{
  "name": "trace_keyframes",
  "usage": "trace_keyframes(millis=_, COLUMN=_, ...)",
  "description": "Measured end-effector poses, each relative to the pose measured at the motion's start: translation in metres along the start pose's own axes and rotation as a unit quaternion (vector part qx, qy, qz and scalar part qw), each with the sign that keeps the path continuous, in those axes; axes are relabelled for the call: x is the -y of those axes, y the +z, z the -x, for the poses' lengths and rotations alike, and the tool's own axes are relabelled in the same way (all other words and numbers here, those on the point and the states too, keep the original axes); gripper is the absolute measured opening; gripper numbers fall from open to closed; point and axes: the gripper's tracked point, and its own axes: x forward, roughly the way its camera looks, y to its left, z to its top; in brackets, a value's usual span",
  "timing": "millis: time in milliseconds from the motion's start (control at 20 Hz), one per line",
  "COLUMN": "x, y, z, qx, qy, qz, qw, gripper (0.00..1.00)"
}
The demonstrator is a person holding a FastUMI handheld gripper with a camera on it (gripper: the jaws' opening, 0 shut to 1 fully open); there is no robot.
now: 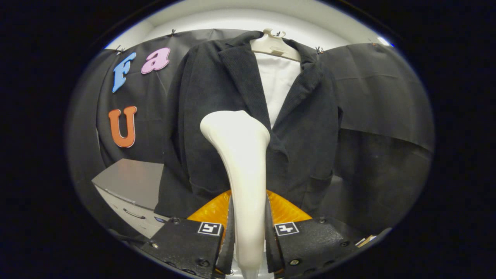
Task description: Iron the clothes twice with a garment steamer, once on the left side and once on the right side.
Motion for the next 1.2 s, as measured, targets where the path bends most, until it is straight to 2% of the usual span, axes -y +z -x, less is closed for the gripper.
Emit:
trace_keyframes(millis=800, x=0.007, y=-0.102, z=-0.010, qx=-0.069, qy=-0.003, qz=0.002, qw=0.998, gripper=0.37)
trace_keyframes(millis=1200, x=0.006, y=-0.131, z=-0.010, qx=-0.096, qy=-0.007, qz=0.011, qw=0.995, gripper=0.37)
